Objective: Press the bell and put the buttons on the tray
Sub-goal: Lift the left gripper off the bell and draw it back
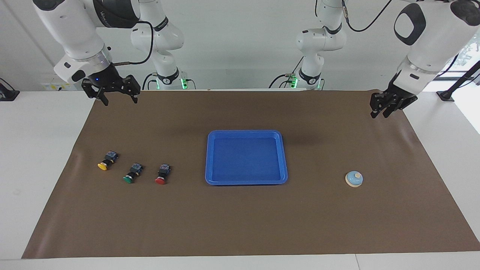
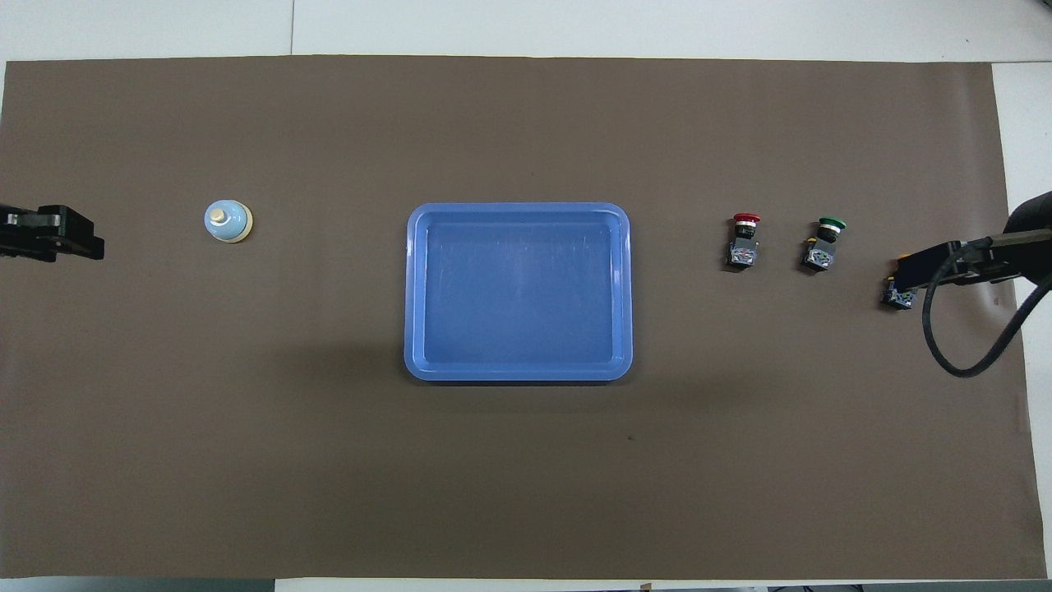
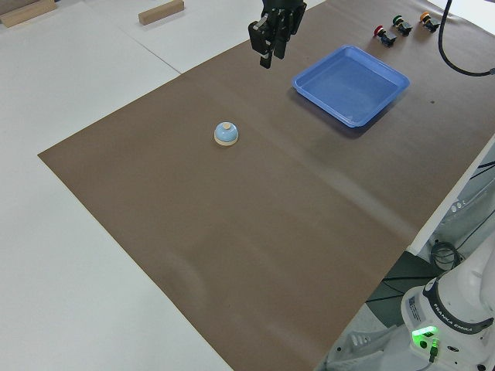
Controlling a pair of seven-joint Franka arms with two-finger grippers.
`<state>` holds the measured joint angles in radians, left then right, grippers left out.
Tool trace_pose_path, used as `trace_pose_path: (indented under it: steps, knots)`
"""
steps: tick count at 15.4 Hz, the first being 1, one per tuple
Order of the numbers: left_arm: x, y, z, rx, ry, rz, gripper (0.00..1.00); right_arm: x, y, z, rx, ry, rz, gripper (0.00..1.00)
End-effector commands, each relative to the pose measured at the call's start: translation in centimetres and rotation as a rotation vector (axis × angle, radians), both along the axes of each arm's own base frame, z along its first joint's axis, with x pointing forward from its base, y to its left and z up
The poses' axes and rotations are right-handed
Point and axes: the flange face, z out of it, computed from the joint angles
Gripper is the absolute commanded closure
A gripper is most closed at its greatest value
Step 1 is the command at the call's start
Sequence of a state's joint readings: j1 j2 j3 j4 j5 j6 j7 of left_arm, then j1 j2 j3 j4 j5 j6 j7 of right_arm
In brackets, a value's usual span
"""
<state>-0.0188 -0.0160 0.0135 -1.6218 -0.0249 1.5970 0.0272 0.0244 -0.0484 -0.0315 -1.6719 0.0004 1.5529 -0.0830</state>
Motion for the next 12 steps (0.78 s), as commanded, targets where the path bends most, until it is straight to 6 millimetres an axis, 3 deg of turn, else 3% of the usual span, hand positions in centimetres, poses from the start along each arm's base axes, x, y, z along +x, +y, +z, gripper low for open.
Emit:
trace_pose_path:
  steps: [1, 6, 12]
  knots:
    - [-2.0, -0.1, 0.4, 0.005, 0.046, 0.008, 0.0, -0.4, -0.2, 0.2, -0.009, -0.008, 0.021, 0.0]
    - [-1.4, -0.5, -0.4, 0.009, 0.063, -0.01, 0.0, -0.6, -0.2, 0.1, -0.009, 0.008, 0.021, 0.0]
    - [-2.5, -0.9, -1.1, 0.008, 0.124, -0.019, 0.0, -0.8, -0.7, 0.3, -0.008, 0.022, 0.01, 0.0]
